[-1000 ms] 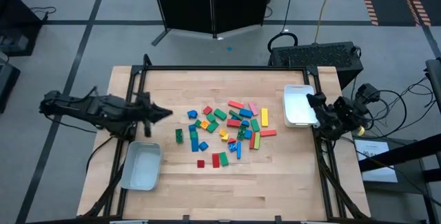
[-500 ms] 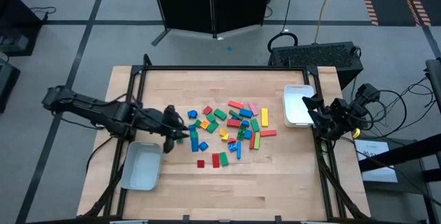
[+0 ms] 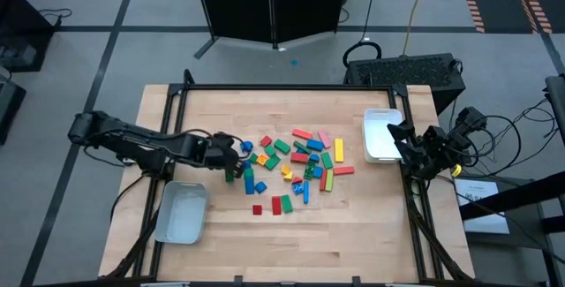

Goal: Sort blocks by size
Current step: Put the green game piece into the gray bin

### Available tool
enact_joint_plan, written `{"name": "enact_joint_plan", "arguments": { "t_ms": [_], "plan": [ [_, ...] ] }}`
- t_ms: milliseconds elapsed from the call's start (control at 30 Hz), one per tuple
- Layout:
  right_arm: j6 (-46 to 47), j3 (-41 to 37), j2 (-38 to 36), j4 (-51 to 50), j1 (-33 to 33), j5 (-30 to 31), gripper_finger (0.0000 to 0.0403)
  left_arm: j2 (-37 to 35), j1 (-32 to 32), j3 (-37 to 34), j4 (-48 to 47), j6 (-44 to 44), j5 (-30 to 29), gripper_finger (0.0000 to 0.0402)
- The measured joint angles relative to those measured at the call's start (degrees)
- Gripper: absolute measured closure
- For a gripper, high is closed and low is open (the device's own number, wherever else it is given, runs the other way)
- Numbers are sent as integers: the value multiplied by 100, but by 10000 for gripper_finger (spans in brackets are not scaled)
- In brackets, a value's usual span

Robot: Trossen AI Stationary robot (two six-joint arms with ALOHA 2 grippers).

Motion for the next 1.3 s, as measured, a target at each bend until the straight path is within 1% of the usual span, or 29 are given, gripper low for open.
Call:
{"name": "enact_joint_plan", "arguments": {
  "t_ms": [67, 133, 333, 500, 867, 967, 1167, 1300],
  "plan": [
    [0, 0, 0, 0, 0, -2, 90, 170, -2, 0, -281, -485, 263, 260],
    [-27, 0, -1, 0, 0, -1, 90, 319, -8, 0, -409, -756, 426, 260],
    [-38, 0, 0, 0, 0, -2, 90, 528, -56, 0, -292, -1079, 348, 260],
    [-42, 0, -2, 0, 0, -2, 90, 551, -55, 0, -290, -1154, 113, 260],
    [-163, 0, 0, -63, 0, 50, 90, 508, -44, 0, -195, -1136, 228, 260],
    [-192, 0, 0, -83, 0, 180, 90, 507, -31, 0, -191, -1118, 251, 260],
    [-195, 0, 0, -83, 0, 208, 90, 507, 73, 0, 108, -417, 1076, 260],
    [-195, 0, -2, -85, 0, 208, 90, 507, 68, 0, 450, -363, 1277, 260]
  ]
}}
